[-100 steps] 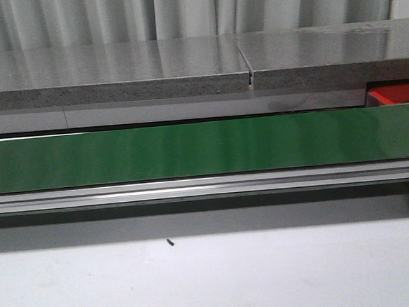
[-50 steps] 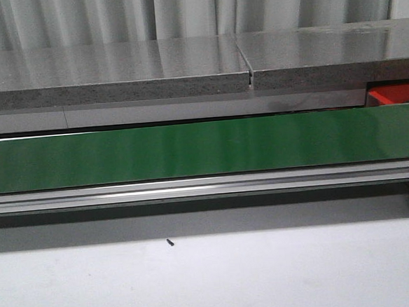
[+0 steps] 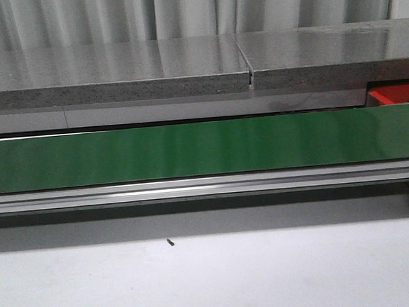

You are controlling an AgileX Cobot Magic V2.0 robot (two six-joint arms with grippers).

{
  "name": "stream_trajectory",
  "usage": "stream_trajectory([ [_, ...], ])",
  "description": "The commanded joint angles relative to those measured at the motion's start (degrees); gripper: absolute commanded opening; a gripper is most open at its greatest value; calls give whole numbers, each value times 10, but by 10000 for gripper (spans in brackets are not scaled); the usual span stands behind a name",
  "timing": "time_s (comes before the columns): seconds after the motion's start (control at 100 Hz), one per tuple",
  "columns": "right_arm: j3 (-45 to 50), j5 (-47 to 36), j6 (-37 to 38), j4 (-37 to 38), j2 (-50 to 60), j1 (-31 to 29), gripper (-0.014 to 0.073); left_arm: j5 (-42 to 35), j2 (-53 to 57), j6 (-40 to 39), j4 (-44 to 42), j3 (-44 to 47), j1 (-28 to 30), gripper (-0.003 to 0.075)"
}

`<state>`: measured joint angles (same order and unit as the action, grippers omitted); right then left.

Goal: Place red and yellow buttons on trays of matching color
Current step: 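Lower the left gripper onto a yellow-capped button and grasp it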

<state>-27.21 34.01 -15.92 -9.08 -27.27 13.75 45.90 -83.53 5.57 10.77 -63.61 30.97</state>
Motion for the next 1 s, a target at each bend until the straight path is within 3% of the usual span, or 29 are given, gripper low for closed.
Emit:
stream_trajectory([
  [0.0,-14,-35,-6,-3,0,-1,-114,20,-25,-7,13,-52,1,565],
  [0.37,-14,-35,-6,-3,0,-1,-114,92,-186,-97,35,-177,2,501],
  [0.51,-14,-35,-6,-3,0,-1,-114,88,-215,-114,77,-206,2,501],
  [0.99,-14,-35,-6,-3,0,-1,-114,88,-271,-191,80,-254,2,501],
])
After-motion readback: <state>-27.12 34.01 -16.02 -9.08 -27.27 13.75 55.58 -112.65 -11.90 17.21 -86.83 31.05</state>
